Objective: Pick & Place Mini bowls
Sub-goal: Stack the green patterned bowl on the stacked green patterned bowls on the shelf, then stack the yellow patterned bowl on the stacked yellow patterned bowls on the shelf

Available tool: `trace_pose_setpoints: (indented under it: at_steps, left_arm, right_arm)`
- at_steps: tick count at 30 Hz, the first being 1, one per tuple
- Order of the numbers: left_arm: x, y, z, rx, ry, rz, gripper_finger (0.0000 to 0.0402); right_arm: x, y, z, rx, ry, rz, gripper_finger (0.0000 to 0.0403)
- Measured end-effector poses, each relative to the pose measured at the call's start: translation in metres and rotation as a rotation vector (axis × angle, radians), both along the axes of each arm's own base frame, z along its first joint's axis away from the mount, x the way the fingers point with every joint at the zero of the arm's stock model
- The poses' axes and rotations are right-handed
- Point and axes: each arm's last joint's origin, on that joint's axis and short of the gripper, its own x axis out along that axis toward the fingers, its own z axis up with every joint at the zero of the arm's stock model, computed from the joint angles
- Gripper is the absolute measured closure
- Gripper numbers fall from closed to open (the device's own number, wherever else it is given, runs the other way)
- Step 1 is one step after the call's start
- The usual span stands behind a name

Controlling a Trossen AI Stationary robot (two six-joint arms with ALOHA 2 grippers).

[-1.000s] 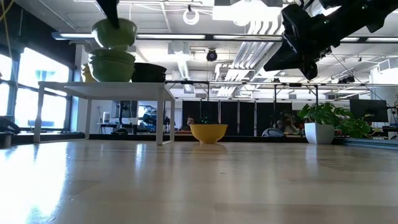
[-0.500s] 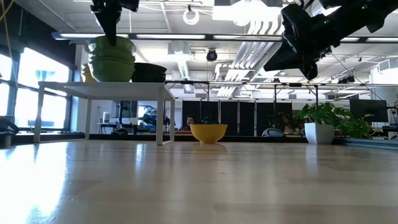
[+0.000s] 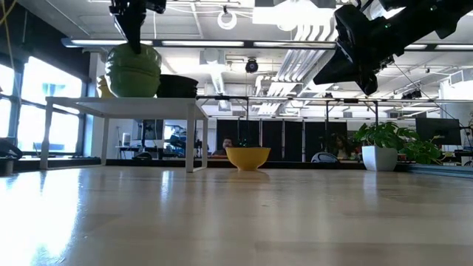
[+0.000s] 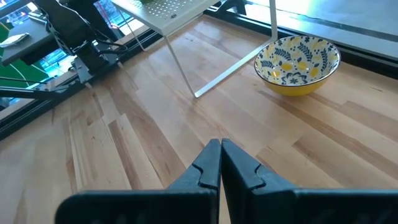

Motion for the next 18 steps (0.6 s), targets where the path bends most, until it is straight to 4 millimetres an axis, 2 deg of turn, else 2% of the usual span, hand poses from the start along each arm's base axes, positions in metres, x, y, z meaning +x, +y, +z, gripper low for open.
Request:
trace_pose_setpoints:
  at_steps: [10, 15, 18]
  left_arm:
    - [-0.003, -0.002, 0.002, -0.02, -0.033, 0.022, 0.0299]
    - [-0.01, -0.005, 0.009, -0.014, -0.096, 0.051, 0.0304]
    - [-0.014, -0.007, 0.015, -0.042, -0.195, 0.091, 0.0318]
  right_arm:
    - [0.0, 0.0, 0.0, -0.015, 0.006, 0.009, 0.0403]
    - [0.0, 0.001, 0.0, -0.004, 0.005, 0.026, 0.0403]
    - [0.0, 0.001, 0.0, -0.005, 0.006, 0.026, 0.0402]
